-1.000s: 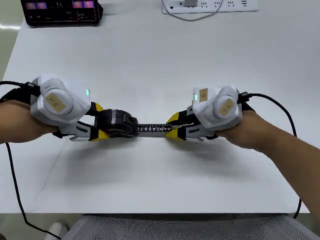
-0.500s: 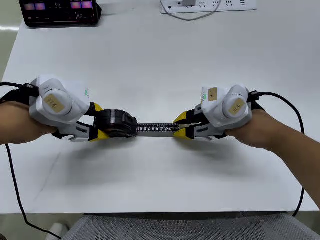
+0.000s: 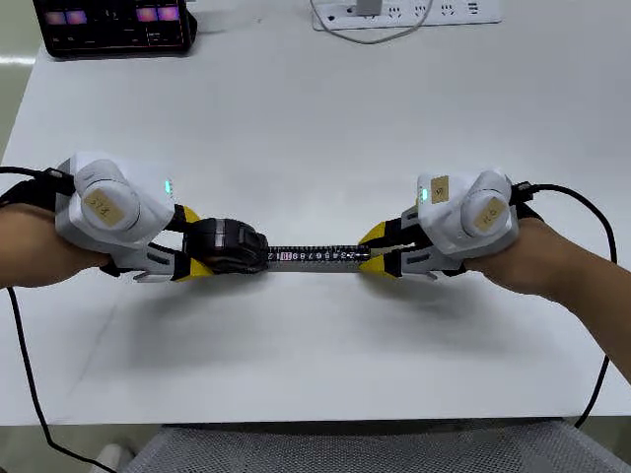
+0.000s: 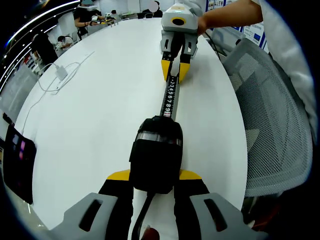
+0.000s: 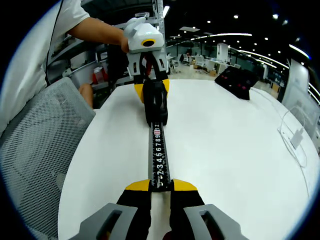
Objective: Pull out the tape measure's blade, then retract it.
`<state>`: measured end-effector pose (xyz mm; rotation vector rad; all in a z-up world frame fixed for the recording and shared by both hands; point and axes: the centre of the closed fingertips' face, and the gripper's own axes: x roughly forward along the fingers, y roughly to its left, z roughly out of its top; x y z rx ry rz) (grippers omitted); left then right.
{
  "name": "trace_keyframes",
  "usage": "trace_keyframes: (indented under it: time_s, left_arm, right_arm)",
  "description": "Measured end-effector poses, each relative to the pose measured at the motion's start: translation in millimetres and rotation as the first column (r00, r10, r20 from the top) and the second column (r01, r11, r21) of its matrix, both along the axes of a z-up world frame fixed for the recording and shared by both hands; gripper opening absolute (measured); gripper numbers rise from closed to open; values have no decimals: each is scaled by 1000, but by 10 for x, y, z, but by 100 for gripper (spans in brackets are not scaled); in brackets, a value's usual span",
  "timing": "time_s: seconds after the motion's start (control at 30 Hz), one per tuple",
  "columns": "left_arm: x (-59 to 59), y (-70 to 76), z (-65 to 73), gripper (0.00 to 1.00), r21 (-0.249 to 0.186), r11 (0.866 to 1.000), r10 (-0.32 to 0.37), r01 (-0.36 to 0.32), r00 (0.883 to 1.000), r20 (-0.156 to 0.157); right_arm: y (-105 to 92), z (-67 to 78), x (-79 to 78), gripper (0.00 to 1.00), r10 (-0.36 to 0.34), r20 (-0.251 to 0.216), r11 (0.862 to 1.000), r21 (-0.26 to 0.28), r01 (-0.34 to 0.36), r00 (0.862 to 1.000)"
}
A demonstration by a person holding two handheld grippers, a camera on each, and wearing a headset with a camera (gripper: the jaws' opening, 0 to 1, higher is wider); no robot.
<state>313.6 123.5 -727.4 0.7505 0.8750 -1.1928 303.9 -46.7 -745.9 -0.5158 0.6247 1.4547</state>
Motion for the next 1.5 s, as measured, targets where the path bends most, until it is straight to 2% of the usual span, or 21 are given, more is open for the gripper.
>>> trace_keyframes:
  time_s: [0.83, 1.5]
  left_arm:
    - [2, -5, -1, 25, 4, 1000, 10, -10, 1000, 1]
    - [4, -9, -2, 25, -1, 1000, 24, -24, 1000, 2]
  right_arm:
    - [-413, -49, 30, 9, -16, 8, 998, -58, 16, 1000]
    - [-600, -39, 32, 9, -12, 11, 996, -91, 13, 1000]
